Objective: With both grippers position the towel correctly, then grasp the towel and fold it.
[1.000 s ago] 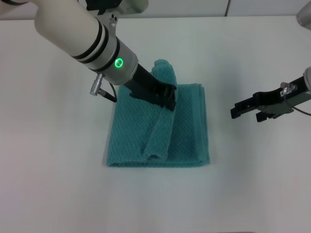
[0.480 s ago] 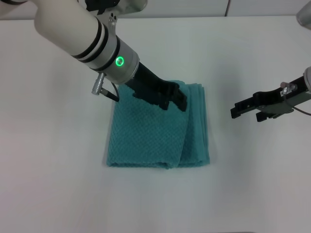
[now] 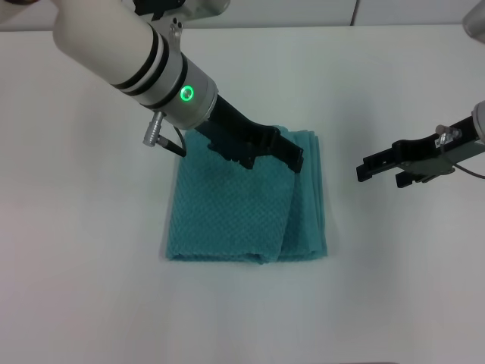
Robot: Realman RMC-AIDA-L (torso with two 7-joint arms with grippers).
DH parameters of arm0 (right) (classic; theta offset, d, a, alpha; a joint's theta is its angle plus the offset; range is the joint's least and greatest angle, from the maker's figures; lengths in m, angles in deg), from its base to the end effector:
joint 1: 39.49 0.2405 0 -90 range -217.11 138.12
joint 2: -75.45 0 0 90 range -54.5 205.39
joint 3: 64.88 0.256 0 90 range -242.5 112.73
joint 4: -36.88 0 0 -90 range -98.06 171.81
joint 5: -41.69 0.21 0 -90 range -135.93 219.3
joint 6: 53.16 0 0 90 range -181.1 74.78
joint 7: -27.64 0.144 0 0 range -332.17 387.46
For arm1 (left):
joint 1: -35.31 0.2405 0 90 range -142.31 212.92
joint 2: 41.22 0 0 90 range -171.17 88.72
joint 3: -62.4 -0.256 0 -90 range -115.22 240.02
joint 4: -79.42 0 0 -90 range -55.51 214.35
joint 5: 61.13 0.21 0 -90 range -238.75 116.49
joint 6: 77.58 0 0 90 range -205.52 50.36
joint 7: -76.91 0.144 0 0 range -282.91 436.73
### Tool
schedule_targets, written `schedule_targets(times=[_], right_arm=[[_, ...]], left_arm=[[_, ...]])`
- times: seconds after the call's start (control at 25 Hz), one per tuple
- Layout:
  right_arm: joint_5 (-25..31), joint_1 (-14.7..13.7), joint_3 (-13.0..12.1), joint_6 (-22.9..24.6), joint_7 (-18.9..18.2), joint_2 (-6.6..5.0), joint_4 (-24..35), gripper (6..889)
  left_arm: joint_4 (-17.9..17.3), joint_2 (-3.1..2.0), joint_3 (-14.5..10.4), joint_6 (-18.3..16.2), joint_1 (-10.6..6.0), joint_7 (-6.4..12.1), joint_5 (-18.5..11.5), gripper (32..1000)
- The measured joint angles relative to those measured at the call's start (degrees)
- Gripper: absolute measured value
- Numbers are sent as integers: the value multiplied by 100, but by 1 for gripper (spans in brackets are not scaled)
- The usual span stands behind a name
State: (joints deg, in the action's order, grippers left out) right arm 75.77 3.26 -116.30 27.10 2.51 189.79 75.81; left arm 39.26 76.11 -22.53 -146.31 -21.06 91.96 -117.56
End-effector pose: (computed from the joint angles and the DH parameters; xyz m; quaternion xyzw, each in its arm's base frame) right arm 0.2711 0.3776 0.0045 -0.7475 0.6488 -0.0497 0.1335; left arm -0.1209 0.4017 -0.0811 -0.8511 -0.5151 0.0494 0.0884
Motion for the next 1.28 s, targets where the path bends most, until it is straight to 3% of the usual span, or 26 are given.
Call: schedule_targets(times=[0.2, 1.28], right_arm=[[1, -1, 0, 1, 0, 0, -7, 881], [2, -2, 0, -3, 0, -9, -105, 881]], left_arm=[[9, 0, 30, -8, 0, 15, 15, 919], [16, -18, 82, -52, 29, 16, 11, 919]])
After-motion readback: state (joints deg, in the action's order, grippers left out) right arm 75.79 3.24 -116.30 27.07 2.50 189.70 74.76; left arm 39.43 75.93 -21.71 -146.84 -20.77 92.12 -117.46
